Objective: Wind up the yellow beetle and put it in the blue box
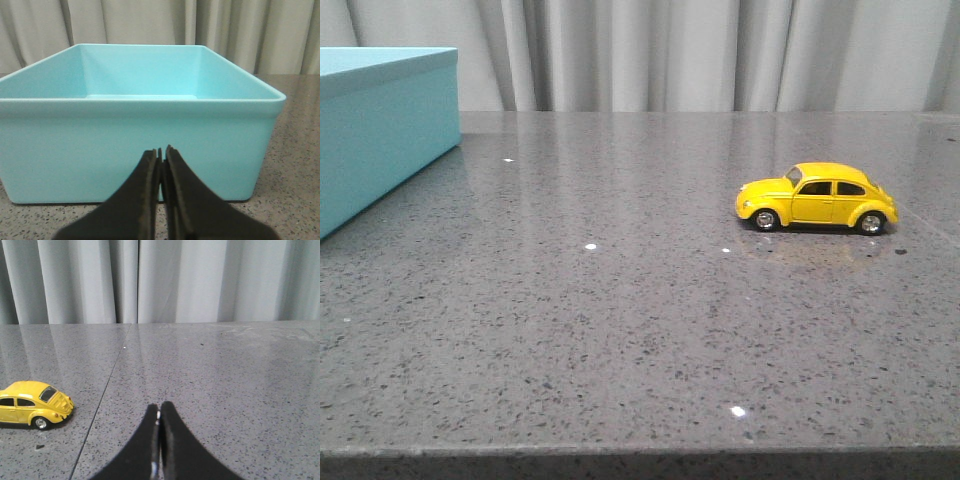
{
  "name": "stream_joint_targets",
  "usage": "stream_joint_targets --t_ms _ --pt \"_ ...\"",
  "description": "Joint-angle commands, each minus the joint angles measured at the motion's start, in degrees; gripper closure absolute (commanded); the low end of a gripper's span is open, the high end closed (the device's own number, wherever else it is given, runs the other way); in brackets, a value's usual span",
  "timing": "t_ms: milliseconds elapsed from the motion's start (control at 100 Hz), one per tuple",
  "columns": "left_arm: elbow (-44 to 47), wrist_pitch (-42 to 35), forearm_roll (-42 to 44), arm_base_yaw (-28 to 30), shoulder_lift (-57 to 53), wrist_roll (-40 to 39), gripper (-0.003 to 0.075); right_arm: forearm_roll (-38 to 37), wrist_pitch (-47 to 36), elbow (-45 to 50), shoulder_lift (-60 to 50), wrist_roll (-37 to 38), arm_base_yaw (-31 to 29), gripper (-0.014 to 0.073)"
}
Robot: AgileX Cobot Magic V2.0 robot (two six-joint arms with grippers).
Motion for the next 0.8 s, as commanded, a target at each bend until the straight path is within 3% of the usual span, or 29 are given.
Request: stream_joint_targets --t_ms 0,790 --pt "1.3 -4.3 -0.3 -0.5 -1.9 -0.4 0.0739 -0.6 -4.0 -1.0 -1.3 -0.3 -0.4 0.0662" --pt "1.2 -7.6 -0.3 -0.5 -1.9 -0.4 0.0739 -0.6 -4.0 -1.0 -1.3 -0.3 -0.4 0.0662"
